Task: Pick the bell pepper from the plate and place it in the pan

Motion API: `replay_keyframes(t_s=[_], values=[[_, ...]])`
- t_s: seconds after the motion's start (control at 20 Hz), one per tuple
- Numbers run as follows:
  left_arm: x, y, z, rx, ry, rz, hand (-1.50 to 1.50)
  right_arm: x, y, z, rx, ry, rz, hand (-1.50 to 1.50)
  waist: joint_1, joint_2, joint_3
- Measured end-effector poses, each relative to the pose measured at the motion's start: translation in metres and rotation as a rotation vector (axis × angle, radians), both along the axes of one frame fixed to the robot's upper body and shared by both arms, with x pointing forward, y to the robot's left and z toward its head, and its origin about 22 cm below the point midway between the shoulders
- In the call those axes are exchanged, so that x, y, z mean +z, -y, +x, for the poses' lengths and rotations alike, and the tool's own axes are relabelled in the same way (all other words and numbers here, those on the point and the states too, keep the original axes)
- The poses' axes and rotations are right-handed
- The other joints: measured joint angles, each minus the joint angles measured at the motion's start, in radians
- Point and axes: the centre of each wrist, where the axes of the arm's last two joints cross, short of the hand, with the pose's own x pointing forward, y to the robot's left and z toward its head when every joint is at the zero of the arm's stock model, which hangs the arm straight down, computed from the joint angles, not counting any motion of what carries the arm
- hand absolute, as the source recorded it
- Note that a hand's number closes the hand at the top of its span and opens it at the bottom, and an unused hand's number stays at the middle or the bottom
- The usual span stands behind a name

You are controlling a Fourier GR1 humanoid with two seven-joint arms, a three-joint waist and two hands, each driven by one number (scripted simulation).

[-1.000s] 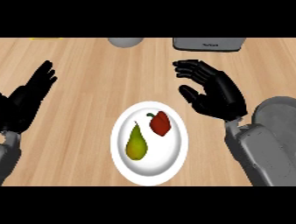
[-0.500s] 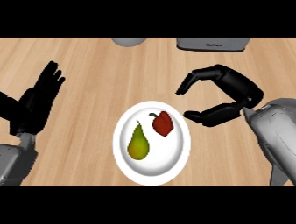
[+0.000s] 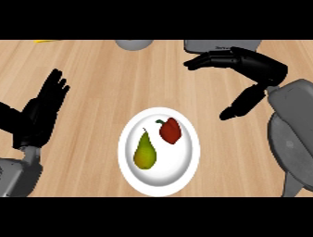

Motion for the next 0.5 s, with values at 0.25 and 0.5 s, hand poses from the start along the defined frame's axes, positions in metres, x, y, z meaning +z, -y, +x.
replay_keyframes(t_s=[0.25,0.5], values=[[-0.001,0.0,-0.005,0.007,-0.003,-0.001,0.0,0.018,-0.042,0.006,0.053,0.105,-0.201,-1.5,-0.005,-0.004,-0.001],[0.001,-0.002,-0.005,0.014,-0.005,0.002,0.0,0.017,-0.089,0.001,0.085,0.188,-0.377,-1.5,-0.015,-0.006,-0.002]])
